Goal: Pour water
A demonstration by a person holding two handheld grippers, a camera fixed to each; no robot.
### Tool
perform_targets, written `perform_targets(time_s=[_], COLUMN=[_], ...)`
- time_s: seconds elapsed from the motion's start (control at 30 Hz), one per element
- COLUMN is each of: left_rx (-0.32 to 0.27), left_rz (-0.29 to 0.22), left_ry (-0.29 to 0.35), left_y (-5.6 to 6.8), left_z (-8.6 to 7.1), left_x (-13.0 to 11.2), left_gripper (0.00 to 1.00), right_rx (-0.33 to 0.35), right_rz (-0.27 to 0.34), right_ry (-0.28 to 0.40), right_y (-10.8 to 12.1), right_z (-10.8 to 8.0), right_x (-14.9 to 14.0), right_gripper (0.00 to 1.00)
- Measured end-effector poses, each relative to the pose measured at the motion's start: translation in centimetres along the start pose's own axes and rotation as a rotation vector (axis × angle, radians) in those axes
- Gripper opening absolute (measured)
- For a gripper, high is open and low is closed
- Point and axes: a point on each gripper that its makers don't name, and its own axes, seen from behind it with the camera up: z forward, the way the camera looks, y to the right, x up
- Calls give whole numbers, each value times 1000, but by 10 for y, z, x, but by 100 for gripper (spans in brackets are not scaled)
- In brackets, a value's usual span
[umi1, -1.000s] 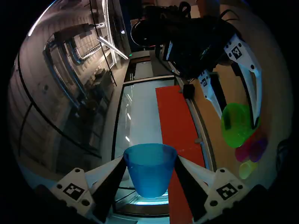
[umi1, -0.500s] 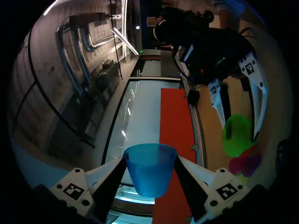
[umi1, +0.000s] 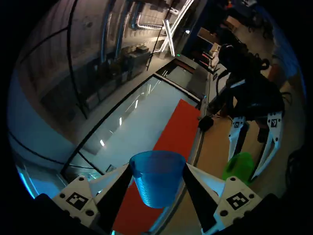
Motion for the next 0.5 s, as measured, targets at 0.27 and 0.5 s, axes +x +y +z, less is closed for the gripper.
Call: perform_targets(time_s=[0.27,0.5], left_rx=[-10,-34], left_rz=[-245,-436], left_ry=[-31,-33], left_y=[-2,0], left_z=[3,0], left_x=[-8,-9], left_gripper=[86,86], right_rx=[-7,-12], right_rz=[-2,1], right_ry=[4,6], right_y=[1,1], right_z=[-2,-3], right_x=[2,2], right_gripper=[89,89])
